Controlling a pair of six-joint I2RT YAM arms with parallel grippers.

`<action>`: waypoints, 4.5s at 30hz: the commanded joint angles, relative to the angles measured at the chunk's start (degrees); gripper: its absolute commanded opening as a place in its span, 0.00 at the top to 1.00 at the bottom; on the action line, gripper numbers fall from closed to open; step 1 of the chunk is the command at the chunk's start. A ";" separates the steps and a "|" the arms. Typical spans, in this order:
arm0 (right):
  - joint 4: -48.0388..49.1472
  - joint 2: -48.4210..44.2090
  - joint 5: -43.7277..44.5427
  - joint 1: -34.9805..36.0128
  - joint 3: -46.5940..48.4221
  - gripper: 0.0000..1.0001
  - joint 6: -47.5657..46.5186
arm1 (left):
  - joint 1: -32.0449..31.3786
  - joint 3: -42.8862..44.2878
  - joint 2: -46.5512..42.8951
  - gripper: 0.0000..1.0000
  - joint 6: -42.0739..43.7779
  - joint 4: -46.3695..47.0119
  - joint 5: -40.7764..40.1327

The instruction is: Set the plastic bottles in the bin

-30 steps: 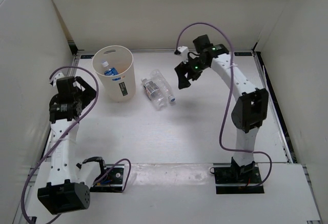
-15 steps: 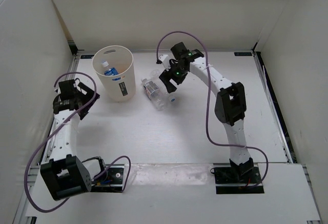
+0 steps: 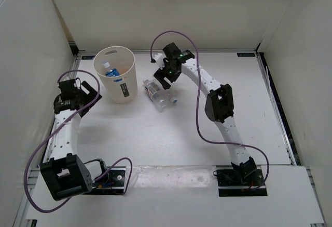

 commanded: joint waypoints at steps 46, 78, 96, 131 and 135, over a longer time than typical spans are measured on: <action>-4.93 -1.75 5.39 -4.68 8.38 1.00 7.08 | 2.22 -0.26 0.91 0.00 -1.14 3.05 0.78; 62.32 -14.52 -42.23 2.61 0.10 1.00 29.95 | 2.05 0.44 -3.58 0.00 1.93 -3.63 -1.15; 60.12 -3.27 -38.90 6.91 9.42 1.00 23.61 | -1.73 4.75 -2.52 0.00 7.38 -11.81 -6.34; 62.41 0.87 -35.21 6.21 10.31 0.26 25.29 | -1.82 6.07 -0.94 0.00 9.40 -10.75 -7.49; 62.58 0.87 -35.21 6.21 10.74 0.18 26.08 | -1.99 5.98 -1.11 0.00 9.49 -10.49 -7.49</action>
